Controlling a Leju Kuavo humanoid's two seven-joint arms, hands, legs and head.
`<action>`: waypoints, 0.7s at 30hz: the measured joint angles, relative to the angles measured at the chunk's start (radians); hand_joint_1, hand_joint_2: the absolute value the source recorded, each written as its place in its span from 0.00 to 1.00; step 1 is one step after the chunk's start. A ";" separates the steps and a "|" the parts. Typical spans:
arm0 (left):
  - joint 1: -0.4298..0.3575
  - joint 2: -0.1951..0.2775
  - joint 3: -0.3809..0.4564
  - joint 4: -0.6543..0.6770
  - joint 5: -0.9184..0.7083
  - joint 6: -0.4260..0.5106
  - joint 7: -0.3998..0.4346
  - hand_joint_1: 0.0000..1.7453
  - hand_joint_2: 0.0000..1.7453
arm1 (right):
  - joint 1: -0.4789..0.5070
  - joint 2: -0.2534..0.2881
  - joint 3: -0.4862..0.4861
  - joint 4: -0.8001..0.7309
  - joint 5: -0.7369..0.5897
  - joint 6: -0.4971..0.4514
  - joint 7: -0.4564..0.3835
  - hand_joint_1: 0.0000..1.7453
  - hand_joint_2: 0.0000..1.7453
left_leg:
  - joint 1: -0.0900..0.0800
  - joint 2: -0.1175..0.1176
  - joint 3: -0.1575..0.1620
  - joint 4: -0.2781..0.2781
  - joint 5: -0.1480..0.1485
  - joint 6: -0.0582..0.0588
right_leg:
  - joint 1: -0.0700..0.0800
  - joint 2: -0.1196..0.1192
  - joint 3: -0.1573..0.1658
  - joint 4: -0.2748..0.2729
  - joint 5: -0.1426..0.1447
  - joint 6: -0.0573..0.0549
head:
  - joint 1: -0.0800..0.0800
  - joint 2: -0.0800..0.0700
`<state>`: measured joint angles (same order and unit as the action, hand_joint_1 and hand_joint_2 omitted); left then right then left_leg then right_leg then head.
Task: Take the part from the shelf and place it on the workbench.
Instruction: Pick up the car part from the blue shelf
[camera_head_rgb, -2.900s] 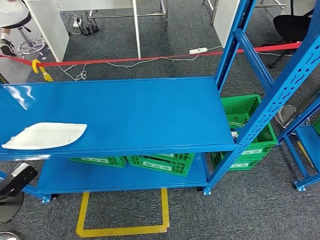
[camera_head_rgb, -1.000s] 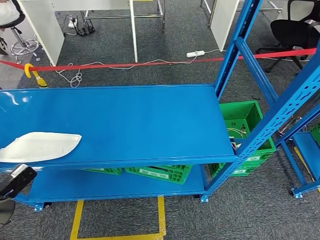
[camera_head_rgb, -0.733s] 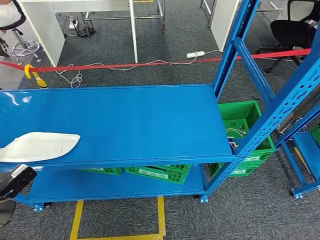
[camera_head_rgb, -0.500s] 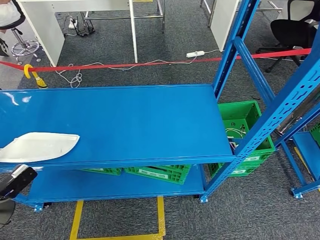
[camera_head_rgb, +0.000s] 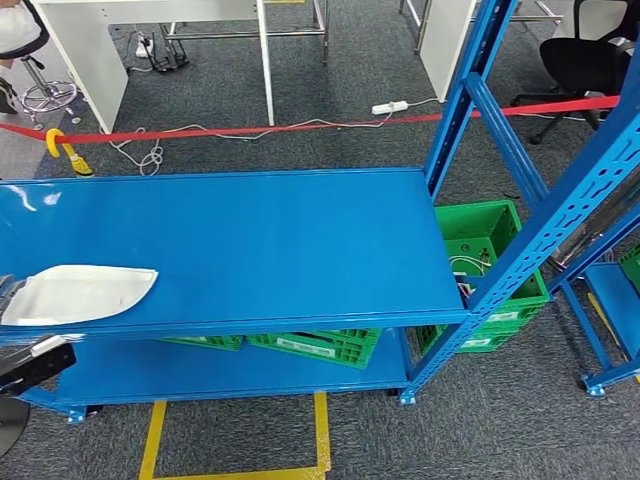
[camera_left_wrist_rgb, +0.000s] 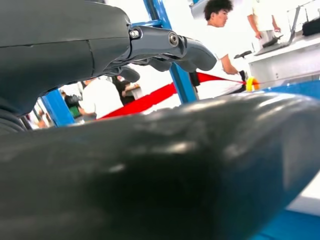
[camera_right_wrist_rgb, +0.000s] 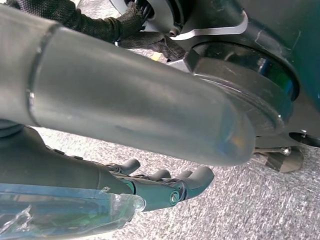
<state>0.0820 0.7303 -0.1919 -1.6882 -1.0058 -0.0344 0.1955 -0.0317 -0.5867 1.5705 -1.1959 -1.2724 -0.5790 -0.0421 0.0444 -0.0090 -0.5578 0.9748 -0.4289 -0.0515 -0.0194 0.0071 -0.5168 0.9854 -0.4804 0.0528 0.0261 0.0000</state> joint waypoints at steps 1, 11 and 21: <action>-0.001 0.012 -0.004 0.006 -0.006 -0.002 -0.003 0.00 0.00 | 0.000 0.000 0.000 0.000 0.000 -0.002 0.000 0.00 0.00 | 0.000 0.000 0.000 0.000 0.000 0.000 | 0.000 0.000 0.000 0.000 0.000 0.000 | 0.000 0.000; 0.004 0.083 -0.045 0.035 -0.065 -0.003 -0.019 0.00 0.00 | 0.002 0.000 0.000 0.000 0.000 -0.005 0.000 0.00 0.00 | 0.000 0.000 0.000 0.000 0.000 0.000 | 0.000 -0.001 -0.004 0.000 -0.001 -0.001 | 0.000 0.000; 0.007 0.105 -0.068 0.043 -0.089 -0.009 -0.029 0.00 0.00 | 0.003 0.000 0.000 0.000 -0.001 -0.016 0.001 0.00 0.00 | 0.000 0.000 0.000 0.000 0.000 -0.001 | 0.000 -0.001 -0.001 0.002 -0.001 -0.001 | 0.000 0.000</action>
<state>0.0885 0.8349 -0.2603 -1.6449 -1.0950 -0.0437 0.1662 -0.0283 -0.5871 1.5705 -1.1963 -1.2730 -0.5949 -0.0416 0.0444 -0.0090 -0.5578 0.9748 -0.4286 -0.0521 -0.0193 0.0066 -0.5181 0.9875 -0.4810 0.0517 0.0261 0.0000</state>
